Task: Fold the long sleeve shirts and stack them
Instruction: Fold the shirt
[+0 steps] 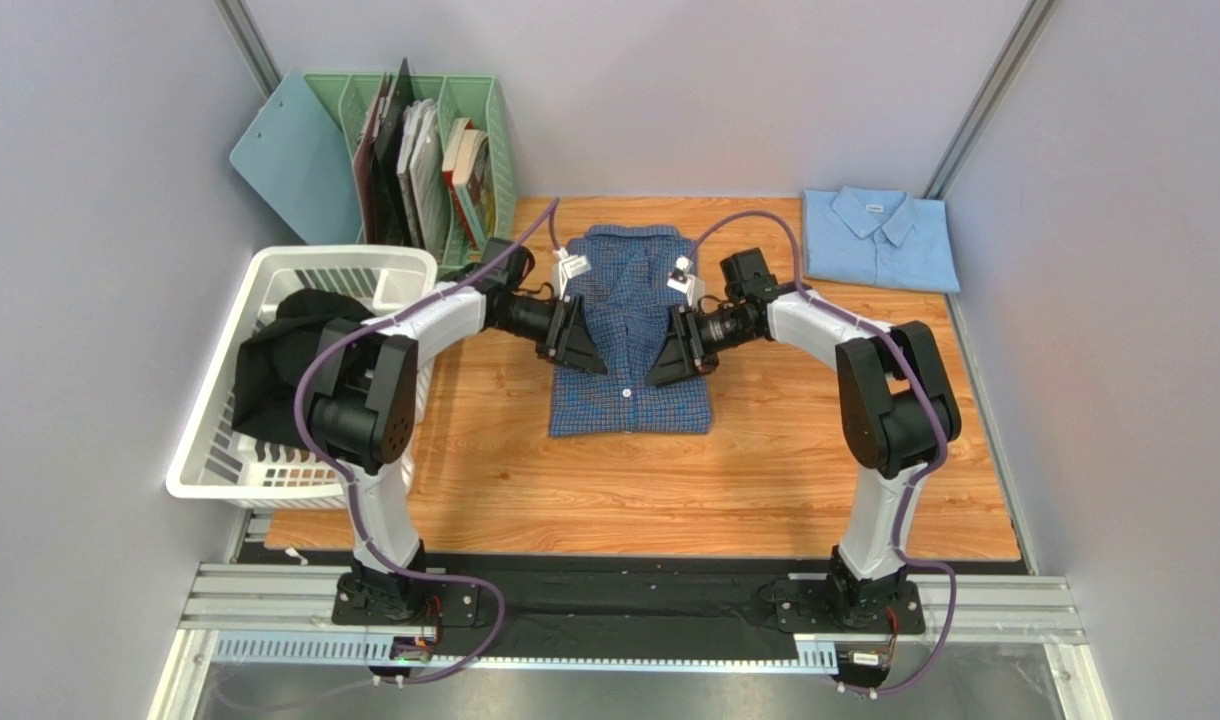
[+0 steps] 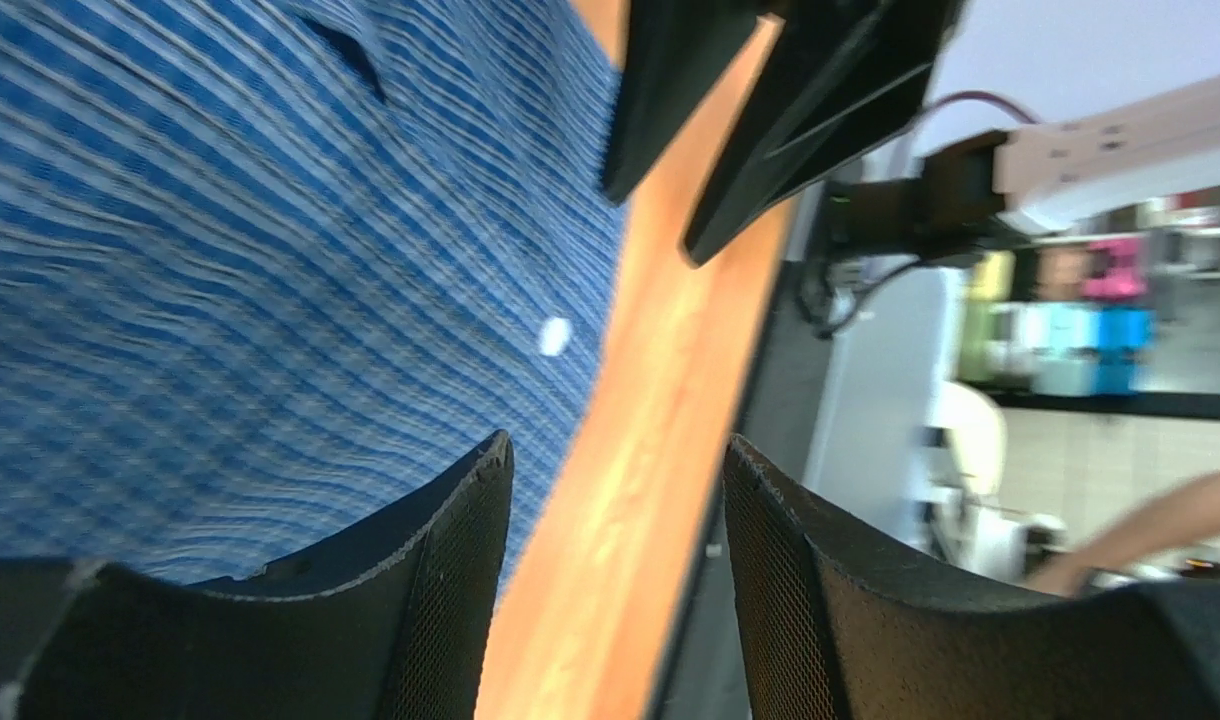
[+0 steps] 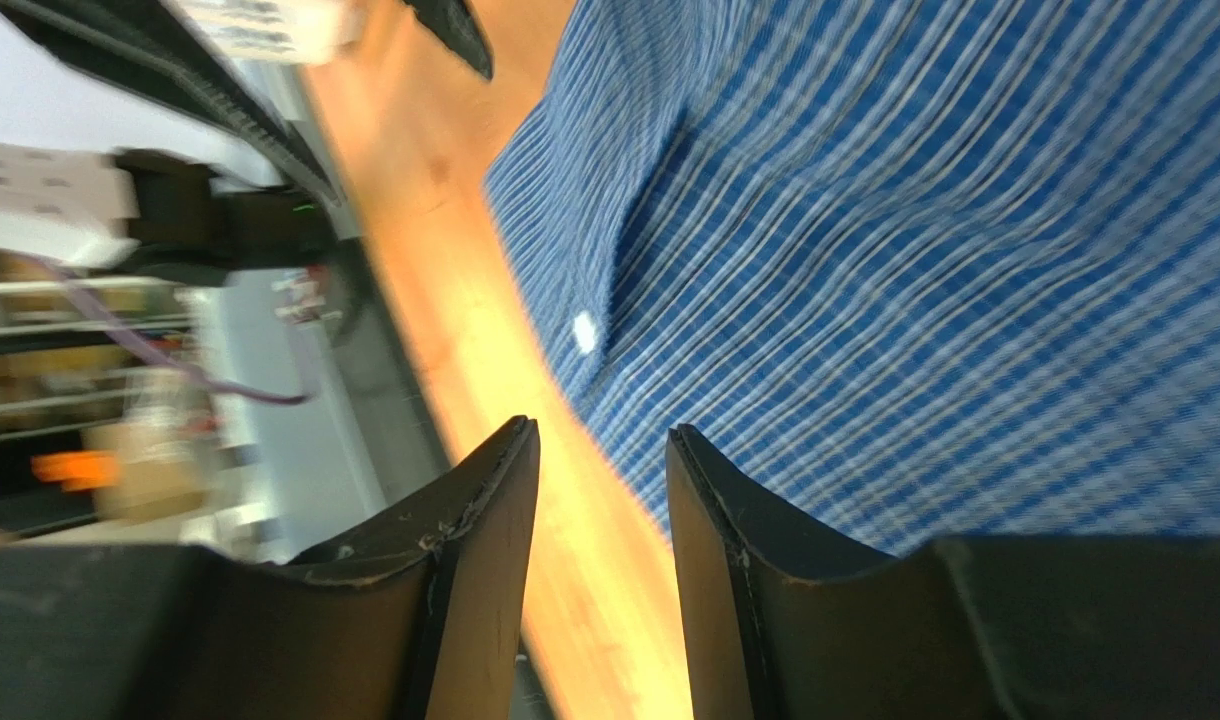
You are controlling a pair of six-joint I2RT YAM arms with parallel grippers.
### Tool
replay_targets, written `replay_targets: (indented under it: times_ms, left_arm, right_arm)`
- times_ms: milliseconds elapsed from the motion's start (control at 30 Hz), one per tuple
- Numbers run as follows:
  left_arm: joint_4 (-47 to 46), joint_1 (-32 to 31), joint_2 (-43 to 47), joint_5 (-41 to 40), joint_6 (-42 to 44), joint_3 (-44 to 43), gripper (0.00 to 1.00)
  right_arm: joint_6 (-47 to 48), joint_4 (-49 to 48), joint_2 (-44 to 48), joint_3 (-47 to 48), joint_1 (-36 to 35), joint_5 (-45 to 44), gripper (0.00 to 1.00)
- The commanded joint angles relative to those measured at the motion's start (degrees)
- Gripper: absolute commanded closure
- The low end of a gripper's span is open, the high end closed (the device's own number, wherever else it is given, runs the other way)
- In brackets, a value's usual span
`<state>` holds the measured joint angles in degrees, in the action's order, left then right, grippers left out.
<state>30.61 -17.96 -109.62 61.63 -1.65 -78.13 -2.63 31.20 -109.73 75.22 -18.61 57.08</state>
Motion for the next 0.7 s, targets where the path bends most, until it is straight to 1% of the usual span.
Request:
replay_targets:
  times_ms: [0,67,133,167,233,267,333,400,467,533,567,633,667]
  left_arm:
    - [-12.76,-2.43,3.02,10.17,-15.37,7.72,0.4]
    - [-13.47,-2.79,1.35,8.61,-16.8,10.27,0.4]
    - [-14.52,-2.35,-0.93,6.85,-17.59,12.81,0.4]
    - [-13.92,-1.74,-1.9,3.1,-16.99,13.26,0.4]
    - [-11.89,-0.68,-5.23,0.7,-15.93,13.79,0.4]
    - [-10.58,-0.42,-6.38,-2.36,-15.32,13.53,0.4]
    - [-8.55,0.11,-8.14,-3.97,-15.22,13.79,0.41]
    - [-6.98,-0.15,-7.71,-5.89,-14.0,13.79,0.4]
    - [-5.92,-0.85,-6.66,-6.52,-12.42,13.7,0.4]
    - [-3.55,-2.08,-6.04,-7.22,-11.19,13.97,0.4]
    - [-3.37,-2.34,-5.61,-6.7,-10.57,14.58,0.4]
    - [-3.28,-2.78,-2.72,-5.73,-9.08,16.68,0.4]
    - [-3.28,-2.79,-1.05,-3.81,-8.2,17.3,0.4]
  right_arm:
    - [-10.28,-10.81,2.43,-4.64,-1.6,8.31,0.57]
    - [-10.81,-11.6,1.19,-7.35,-1.6,8.05,0.58]
    - [-9.33,-11.86,-0.91,-9.29,-1.08,6.3,0.58]
    - [-8.88,-11.86,-2.05,-10.69,-0.82,5.51,0.58]
    - [-8.27,-10.9,-5.74,-11.15,0.06,4.62,0.58]
    - [-8.35,-10.9,-6.71,-11.76,0.33,4.1,0.58]
    - [-8.27,-10.72,-8.99,-12.55,1.29,2.43,0.58]
    - [-8.26,-10.2,-9.71,-13.34,2.0,1.55,0.58]
    - [-8.79,-9.58,-9.45,-14.31,2.09,0.76,0.58]
    - [-9.58,-10.02,-8.31,-17.29,2.09,0.31,0.58]
    - [-9.32,-9.76,-6.48,-18.17,2.0,0.05,0.58]
    - [-6.52,-6.09,-3.75,-20.19,2.0,0.14,0.59]
    - [-3.37,-4.59,-0.25,-20.38,2.0,0.14,0.58]
